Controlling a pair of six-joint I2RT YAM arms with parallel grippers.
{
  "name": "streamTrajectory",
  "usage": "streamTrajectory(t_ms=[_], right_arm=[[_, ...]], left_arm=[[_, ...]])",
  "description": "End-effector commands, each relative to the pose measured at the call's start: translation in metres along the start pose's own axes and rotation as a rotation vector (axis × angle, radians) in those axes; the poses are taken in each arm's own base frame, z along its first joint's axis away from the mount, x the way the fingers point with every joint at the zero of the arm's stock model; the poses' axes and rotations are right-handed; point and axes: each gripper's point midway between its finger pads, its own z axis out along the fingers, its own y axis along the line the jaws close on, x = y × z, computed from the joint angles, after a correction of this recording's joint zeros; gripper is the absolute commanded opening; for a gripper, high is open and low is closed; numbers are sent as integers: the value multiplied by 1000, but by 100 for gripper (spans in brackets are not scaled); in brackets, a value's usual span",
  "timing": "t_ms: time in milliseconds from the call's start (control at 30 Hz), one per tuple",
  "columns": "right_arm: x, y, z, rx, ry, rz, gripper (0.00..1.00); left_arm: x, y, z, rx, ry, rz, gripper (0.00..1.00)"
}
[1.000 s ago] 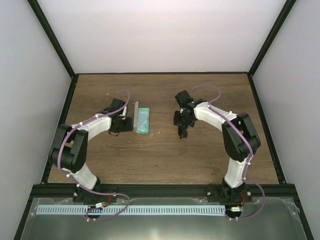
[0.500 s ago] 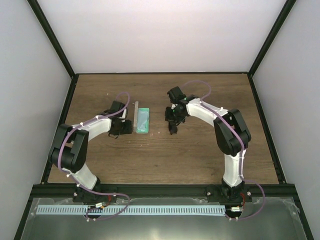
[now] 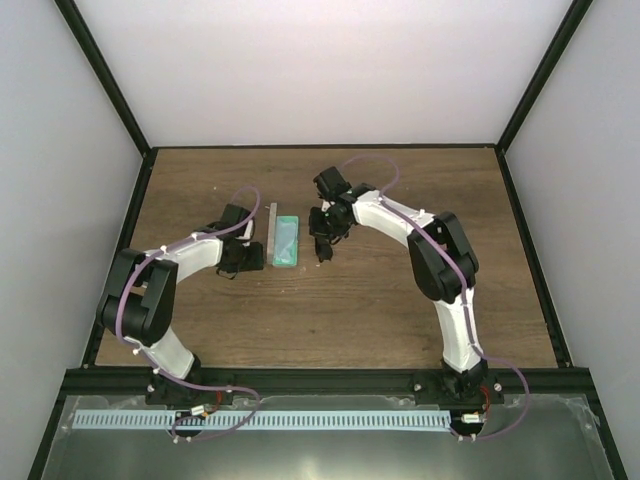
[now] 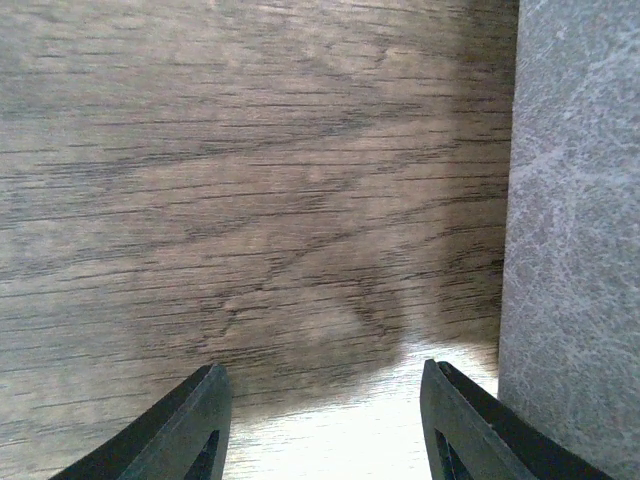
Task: Organize the sunglasses
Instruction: Pick up the sunglasses from the center of the board, then place the sunglasses in the sunglasses case.
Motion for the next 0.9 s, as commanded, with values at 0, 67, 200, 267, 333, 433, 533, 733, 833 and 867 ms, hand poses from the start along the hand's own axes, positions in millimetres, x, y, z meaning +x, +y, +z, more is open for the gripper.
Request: streamTrajectory(t_ms=[0,67,200,267,333,433,533,733,833,867], right_arm=[[-4,30,1,-41,-3,-29,1],[-4,36,0,-42,-5,-36,1],[-7,43,-3,-61,-23,-36,1],[-8,47,-4,-76,-23,-34,1],[-8,52,-4,-88,-24,-35,1],[-8,56,-3,-92,-25,-36,1],[-10,60,-5,-89,-38,-35,1],[-17,65,-7,-103,-64,-12,1],[-17,65,-3,-99,-57,-4,1],[-17,65,-3,-100,-58,0,1]], left_arm=[[5,2,1,4,7,10,54],[6,2,2,3,9,9,54],[7,2,2,4,8,8,54],[7,2,3,4,10,7,54],[7,2,4,2,9,7,54],[7,3,4,-2,11,7,54],[7,4,4,-4,12,10,54],[7,3,5,-3,13,10,54],[9,4,5,-3,18,10,54],[9,4,5,-4,19,11,54]])
